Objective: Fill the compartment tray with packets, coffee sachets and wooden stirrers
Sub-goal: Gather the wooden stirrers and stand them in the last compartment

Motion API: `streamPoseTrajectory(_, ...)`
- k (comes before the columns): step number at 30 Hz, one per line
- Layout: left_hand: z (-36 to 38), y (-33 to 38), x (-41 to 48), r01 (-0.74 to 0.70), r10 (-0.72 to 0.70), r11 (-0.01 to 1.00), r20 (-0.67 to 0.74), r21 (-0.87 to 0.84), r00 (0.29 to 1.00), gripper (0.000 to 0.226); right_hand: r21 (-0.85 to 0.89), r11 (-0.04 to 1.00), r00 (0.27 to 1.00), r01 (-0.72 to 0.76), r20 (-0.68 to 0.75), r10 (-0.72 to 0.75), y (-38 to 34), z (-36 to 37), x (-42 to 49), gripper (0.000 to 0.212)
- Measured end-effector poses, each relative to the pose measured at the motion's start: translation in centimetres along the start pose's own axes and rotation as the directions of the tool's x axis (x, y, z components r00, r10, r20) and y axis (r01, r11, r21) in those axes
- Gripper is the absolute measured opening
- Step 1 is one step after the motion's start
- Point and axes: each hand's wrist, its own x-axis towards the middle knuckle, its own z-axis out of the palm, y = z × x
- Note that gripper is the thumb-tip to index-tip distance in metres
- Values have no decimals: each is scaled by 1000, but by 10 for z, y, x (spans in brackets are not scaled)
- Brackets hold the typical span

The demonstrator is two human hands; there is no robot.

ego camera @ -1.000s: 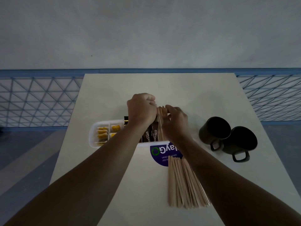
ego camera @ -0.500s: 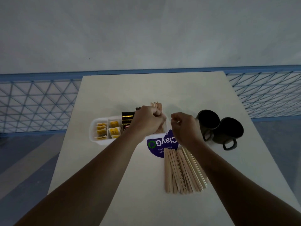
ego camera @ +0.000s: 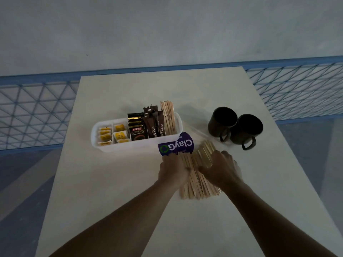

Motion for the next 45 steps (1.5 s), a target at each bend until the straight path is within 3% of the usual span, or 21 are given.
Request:
streamPoseTrajectory(3, 9, 3, -5, 10, -13, 999, -53, -43, 999, 75, 24, 1000, 1000, -18, 24, 18, 1, 4, -3, 57)
streamPoseTrajectory(6, 14, 4, -10, -2, 1, 1000, -84, -11, 996, 82, 68, 998, 999, -10, 35, 8, -1, 6, -4, 32)
streamPoseTrajectory(12, 22, -2, -12, -41, 42, 999, -157, 13, 987, 44, 114, 993, 997, -32, 77, 23, -6, 9, -4, 19)
streamPoseTrajectory(20, 14, -3, -8, 8, 1, 998, -126, 68, 992, 28, 186, 980, 995, -65, 86, 50, -5, 5, 2, 15)
streamPoseTrajectory(27, 12, -4, -7, 19, -21, 1000, -69, -21, 997, 19, 252, 967, 995, -44, 92, 21, -5, -1, 5, 25)
streamPoseTrajectory(30, 15, 0, -5, 8, -12, 998, -67, -54, 998, 40, 281, 959, 996, -41, 93, 16, -5, -3, 5, 28)
streamPoseTrajectory(33, 19, 3, -5, 87, -96, 990, -86, -112, 992, 54, 299, 953, 996, -41, 92, 14, -5, -4, 6, 30)
streamPoseTrajectory(38, 14, 4, -9, 40, -45, 998, -121, -44, 992, 29, 318, 947, 996, -46, 91, 18, -6, -7, 7, 29)
streamPoseTrajectory(45, 5, 2, -9, 6, -1, 997, -69, 72, 998, 21, 350, 934, 992, -74, 122, 33, -8, -12, 7, 30)
